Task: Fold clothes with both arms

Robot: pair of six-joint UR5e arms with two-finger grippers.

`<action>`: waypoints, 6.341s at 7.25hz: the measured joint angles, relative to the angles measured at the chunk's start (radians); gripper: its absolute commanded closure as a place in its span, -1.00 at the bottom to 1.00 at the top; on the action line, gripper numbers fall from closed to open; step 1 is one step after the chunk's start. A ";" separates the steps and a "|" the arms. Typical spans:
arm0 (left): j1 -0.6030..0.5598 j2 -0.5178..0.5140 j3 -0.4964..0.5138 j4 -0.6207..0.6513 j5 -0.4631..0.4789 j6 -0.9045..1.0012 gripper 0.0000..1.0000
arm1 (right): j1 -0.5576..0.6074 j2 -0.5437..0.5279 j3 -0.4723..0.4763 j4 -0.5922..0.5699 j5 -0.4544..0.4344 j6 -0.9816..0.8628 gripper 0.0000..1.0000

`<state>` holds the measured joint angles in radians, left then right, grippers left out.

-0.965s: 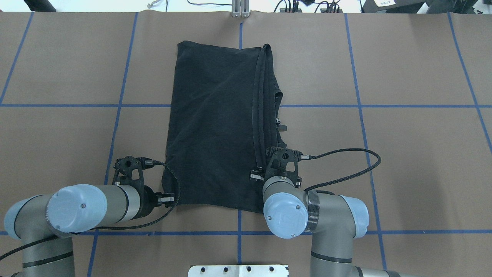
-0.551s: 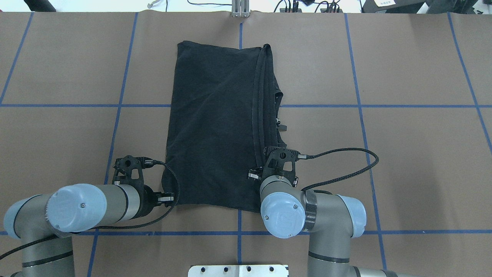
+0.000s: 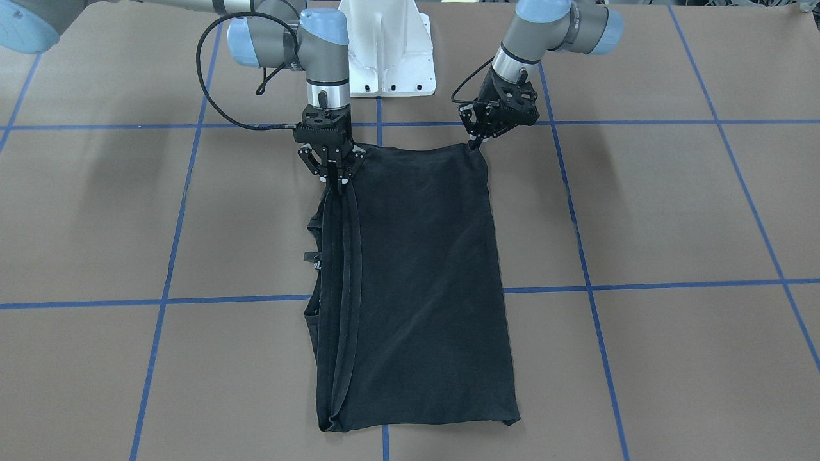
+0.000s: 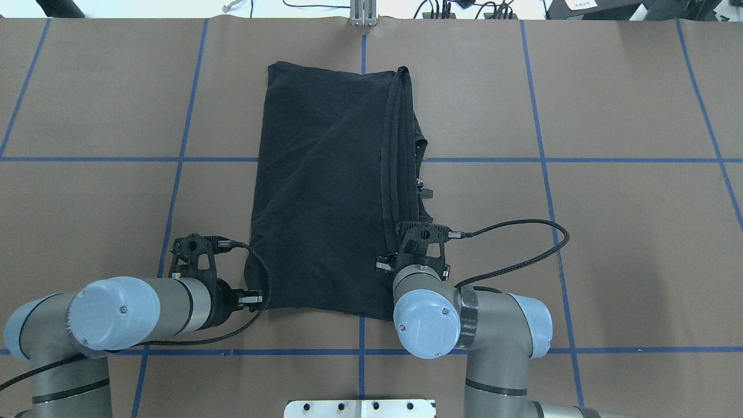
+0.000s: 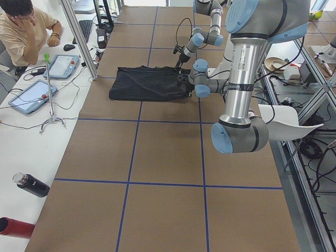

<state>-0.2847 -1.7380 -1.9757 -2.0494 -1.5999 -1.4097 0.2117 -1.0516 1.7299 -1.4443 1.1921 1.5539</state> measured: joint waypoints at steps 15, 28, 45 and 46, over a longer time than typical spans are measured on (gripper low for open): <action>0.004 0.030 -0.354 0.229 -0.080 -0.063 1.00 | -0.060 -0.174 0.432 -0.109 0.019 -0.011 1.00; -0.494 -0.628 0.747 -0.015 -0.122 0.342 -1.00 | 0.417 0.325 -0.457 0.108 0.257 -0.253 -1.00; -0.617 -0.418 0.481 -0.034 -0.266 0.567 -1.00 | 0.421 0.506 -0.802 0.320 -0.016 -0.208 -0.32; -0.617 -0.418 0.466 -0.014 -0.267 0.566 -1.00 | 0.443 0.537 -0.823 0.355 -0.025 -0.219 -0.31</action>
<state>-0.9019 -2.1558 -1.5098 -2.0635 -1.8665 -0.8435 0.6547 -0.5149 0.9066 -1.0895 1.1671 1.3346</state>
